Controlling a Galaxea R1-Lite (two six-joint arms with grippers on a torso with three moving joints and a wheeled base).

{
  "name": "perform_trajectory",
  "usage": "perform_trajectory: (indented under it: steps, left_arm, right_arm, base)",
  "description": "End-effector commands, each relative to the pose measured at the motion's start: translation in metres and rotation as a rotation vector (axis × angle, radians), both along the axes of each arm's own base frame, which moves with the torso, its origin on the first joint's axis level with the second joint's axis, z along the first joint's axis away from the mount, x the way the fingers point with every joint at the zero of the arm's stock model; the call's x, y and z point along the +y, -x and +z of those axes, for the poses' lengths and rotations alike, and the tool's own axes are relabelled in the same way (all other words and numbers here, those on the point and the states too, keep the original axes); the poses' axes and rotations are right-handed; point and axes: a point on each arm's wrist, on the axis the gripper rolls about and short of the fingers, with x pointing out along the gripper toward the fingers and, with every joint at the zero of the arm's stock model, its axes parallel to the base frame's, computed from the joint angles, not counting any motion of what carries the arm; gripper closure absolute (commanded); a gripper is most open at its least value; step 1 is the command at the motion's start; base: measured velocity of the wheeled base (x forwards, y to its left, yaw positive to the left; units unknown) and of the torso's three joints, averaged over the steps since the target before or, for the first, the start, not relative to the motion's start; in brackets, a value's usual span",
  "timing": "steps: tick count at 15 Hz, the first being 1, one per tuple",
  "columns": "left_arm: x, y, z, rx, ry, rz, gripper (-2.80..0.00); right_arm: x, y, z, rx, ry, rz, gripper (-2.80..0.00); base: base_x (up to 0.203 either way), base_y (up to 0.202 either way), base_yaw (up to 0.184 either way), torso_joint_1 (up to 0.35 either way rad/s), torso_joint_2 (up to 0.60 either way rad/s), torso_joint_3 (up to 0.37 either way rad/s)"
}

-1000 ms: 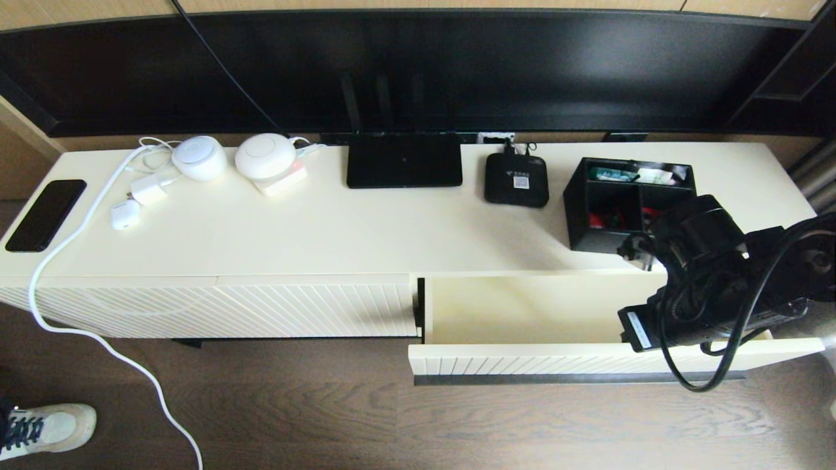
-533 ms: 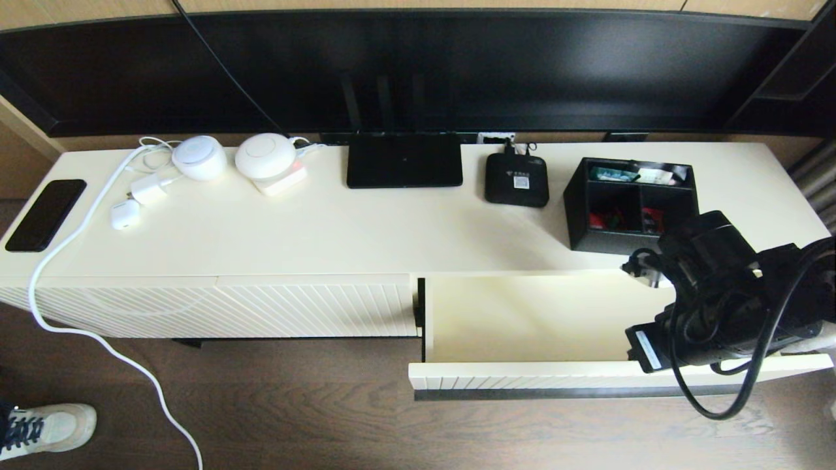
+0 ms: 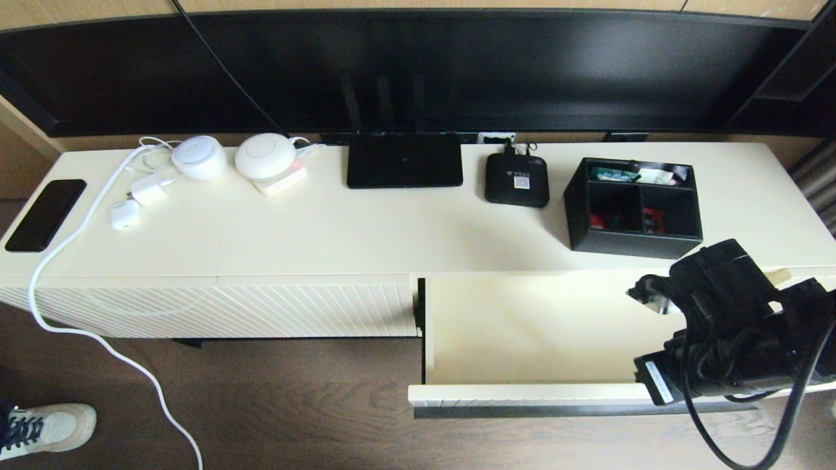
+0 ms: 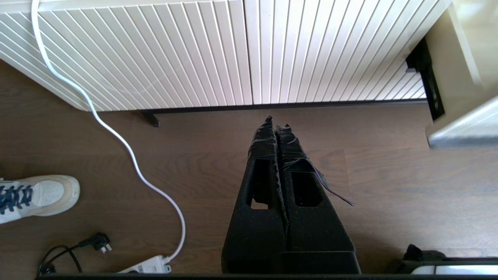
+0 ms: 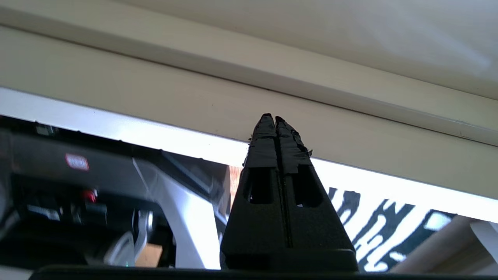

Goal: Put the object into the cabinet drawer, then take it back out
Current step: Open the drawer, then put the storage box in the drawer

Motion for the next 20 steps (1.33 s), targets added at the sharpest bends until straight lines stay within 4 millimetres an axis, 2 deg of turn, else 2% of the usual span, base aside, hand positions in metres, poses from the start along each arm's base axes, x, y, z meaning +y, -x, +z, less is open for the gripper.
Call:
perform_trajectory:
  steps: [1,9,11,14,18,20]
  left_arm:
    - [0.000,0.000,0.000,0.000,0.000,0.000,0.00]
    - [0.000,0.000,0.000,0.002,0.000,0.000,0.00]
    - [0.000,0.000,0.000,-0.001,0.000,0.000,0.00]
    - [0.000,0.000,0.000,0.000,0.000,0.000,0.00]
    - [0.000,0.000,0.000,0.001,0.000,0.000,0.00]
    - [0.000,0.000,0.000,0.001,0.000,0.000,0.00]
  right_arm:
    - [0.000,0.013,-0.001,0.005,-0.001,0.018,0.00]
    - [-0.007,0.048,-0.014,0.040,0.009,0.036,0.00]
    - [-0.008,0.049,-0.006,0.007,-0.003,0.028,0.00]
    - [-0.014,0.058,0.031,-0.147,-0.018,0.002,0.00]
    - [-0.024,0.066,0.104,-0.439,0.033,-0.086,0.00]
    - [-0.026,0.066,0.131,-0.506,0.027,-0.105,0.00]
  base:
    - [0.000,0.000,0.000,0.000,0.00,0.000]
    - [0.000,0.000,0.000,0.000,0.00,0.000]
    - [0.000,0.000,0.000,0.000,0.00,0.000]
    - [0.000,0.000,0.000,0.000,0.00,0.000]
    - [0.000,0.000,0.000,0.000,0.00,0.000]
    - [0.000,0.000,0.000,0.000,0.00,0.000]
